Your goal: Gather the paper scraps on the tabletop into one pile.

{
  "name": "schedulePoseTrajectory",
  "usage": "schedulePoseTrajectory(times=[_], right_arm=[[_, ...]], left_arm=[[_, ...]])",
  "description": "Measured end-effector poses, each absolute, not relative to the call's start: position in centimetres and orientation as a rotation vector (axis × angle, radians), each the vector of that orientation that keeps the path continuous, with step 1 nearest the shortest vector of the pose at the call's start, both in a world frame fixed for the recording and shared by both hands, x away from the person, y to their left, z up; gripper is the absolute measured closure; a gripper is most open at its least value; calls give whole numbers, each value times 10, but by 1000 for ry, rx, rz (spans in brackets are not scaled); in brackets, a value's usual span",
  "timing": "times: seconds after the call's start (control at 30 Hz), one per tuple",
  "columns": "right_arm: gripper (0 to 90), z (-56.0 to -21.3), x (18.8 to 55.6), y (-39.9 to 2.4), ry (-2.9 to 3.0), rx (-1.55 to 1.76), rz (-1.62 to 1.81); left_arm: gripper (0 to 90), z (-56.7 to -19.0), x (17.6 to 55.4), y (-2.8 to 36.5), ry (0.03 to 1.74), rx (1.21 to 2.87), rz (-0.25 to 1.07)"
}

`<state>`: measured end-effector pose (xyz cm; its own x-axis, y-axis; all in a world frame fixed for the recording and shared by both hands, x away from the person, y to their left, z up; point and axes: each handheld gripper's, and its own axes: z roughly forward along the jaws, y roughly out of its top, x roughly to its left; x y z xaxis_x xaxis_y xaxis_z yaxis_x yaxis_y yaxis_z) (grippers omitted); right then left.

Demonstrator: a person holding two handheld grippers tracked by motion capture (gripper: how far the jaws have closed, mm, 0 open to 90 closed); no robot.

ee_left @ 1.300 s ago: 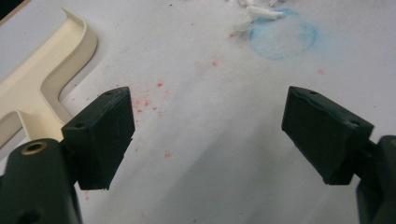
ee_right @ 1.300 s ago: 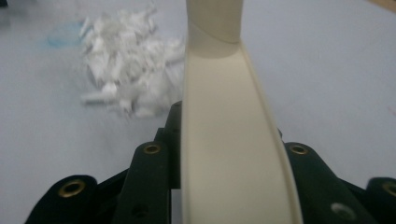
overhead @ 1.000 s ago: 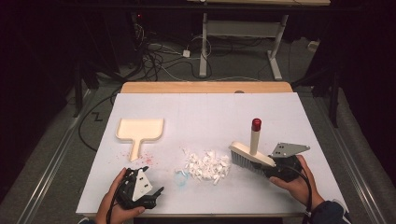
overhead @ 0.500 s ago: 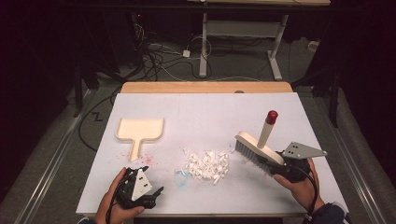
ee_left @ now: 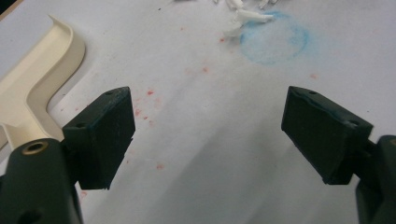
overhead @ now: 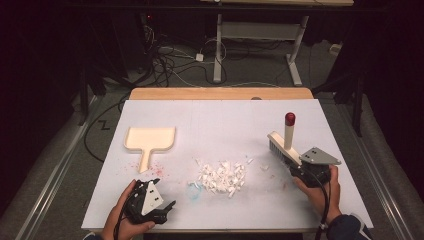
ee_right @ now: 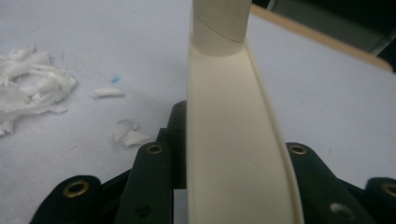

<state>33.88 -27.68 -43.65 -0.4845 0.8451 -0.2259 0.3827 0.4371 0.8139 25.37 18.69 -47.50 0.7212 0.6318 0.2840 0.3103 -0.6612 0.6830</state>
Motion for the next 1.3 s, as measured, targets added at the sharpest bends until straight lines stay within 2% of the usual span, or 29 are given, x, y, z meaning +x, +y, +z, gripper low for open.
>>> schedulePoseTrajectory(times=[0.13, 0.4, 0.73, 1.03, 1.3], right_arm=[[690, -447, 341, -263, 2092, 1100, 945], [688, -454, 324, -185, 2192, 1000, 1030], [688, -466, 317, -128, 2126, 947, 1153], [689, -464, 313, -120, 2081, 938, 1202], [688, -446, 320, -146, 2039, 948, 1238]], left_arm=[[165, -475, 253, 188, 715, 2301, 682], [165, -474, 253, 189, 715, 2294, 679], [165, -475, 254, 188, 712, 2298, 671], [165, -474, 254, 187, 716, 2298, 674], [165, -475, 254, 186, 706, 2302, 676]])
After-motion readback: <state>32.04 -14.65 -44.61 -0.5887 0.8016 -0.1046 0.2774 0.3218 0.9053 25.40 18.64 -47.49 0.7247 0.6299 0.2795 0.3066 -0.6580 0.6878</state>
